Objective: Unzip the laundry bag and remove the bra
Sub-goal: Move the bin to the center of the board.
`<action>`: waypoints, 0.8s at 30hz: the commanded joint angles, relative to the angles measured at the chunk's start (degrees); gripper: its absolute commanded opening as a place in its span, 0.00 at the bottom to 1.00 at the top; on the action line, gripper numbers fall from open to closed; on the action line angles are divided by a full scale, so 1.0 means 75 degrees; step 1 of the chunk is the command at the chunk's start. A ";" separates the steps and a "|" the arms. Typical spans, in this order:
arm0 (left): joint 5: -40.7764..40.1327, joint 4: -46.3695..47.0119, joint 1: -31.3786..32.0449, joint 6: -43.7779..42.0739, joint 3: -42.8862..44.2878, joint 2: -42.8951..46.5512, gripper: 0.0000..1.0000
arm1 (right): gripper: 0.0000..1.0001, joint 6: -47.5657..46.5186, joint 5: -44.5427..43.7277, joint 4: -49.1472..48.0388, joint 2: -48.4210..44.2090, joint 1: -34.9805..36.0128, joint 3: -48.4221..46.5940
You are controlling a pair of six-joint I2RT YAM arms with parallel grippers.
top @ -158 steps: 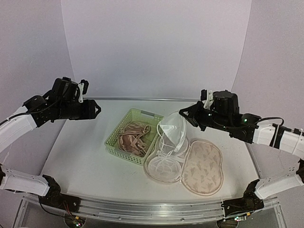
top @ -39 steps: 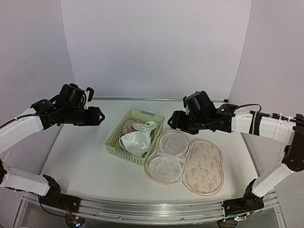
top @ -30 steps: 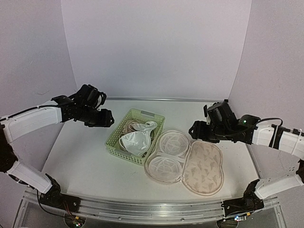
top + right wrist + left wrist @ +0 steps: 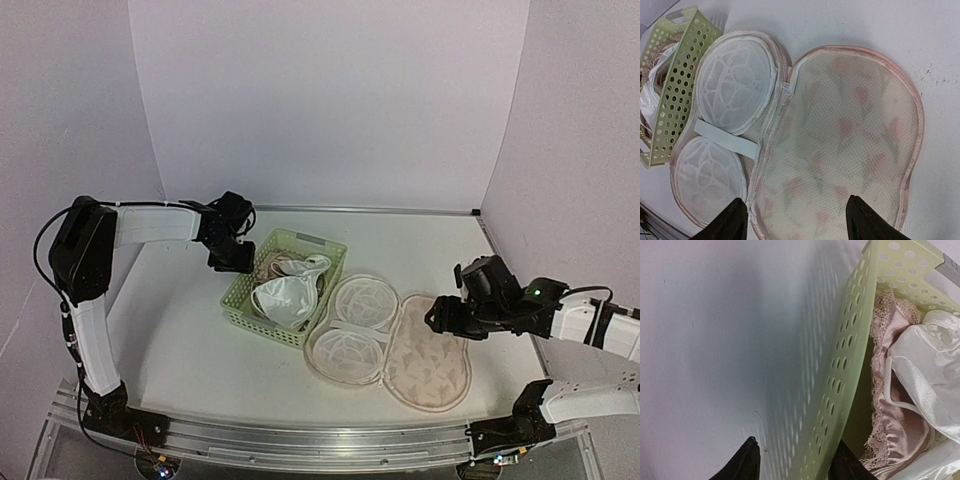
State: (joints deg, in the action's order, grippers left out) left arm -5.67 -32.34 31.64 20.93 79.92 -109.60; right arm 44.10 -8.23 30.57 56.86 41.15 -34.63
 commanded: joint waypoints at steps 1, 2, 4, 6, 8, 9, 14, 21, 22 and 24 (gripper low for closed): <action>0.0117 0.0186 -0.0155 -0.0179 0.0441 -0.0123 0.40 | 0.69 0.0100 -0.0100 0.0138 -0.0108 -0.0139 0.0167; 0.0123 0.0187 -0.0177 -0.0177 0.0442 -0.0148 0.37 | 0.69 0.0108 -0.0098 0.0151 -0.0104 -0.0180 0.0191; 0.0112 0.0186 -0.0229 -0.0177 0.0443 -0.0200 0.31 | 0.69 0.0129 -0.0118 0.0177 -0.0096 -0.0247 0.0237; 0.0095 0.0175 -0.0292 -0.0167 0.0430 -0.0192 0.25 | 0.68 0.0143 -0.0092 0.0206 -0.0040 -0.0374 0.0284; 0.0048 0.0186 -0.0350 -0.0143 0.0360 -0.0132 0.20 | 0.67 0.0144 -0.0005 0.0235 0.0055 -0.0555 0.0330; 0.0001 0.0187 -0.0388 -0.0132 0.0310 -0.0104 0.18 | 0.67 0.0135 0.0034 0.0240 0.0110 -0.0642 0.0351; -0.0263 0.0190 -0.0664 -0.0012 -0.0024 0.0197 0.09 | 0.65 0.0088 0.0342 0.0260 0.0436 -0.1211 0.0504; -0.0442 0.0249 -0.0934 0.0110 -0.0483 0.0464 0.02 | 0.61 0.0109 0.0809 0.0272 0.0700 -0.1943 0.0892; -0.0485 0.0262 -0.0946 0.0105 -0.0535 0.0487 0.01 | 0.61 0.0138 0.0874 0.0272 0.0703 -0.2026 0.0941; -0.0547 0.0269 -0.0959 0.0104 -0.0624 0.0524 0.01 | 0.61 0.0228 0.0840 0.0306 0.0687 -0.2122 0.0971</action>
State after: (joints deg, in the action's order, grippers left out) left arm -6.68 -30.37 24.82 21.37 76.82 -108.42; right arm 44.82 -3.20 32.77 62.11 26.87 -28.05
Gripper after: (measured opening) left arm 0.050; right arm 0.611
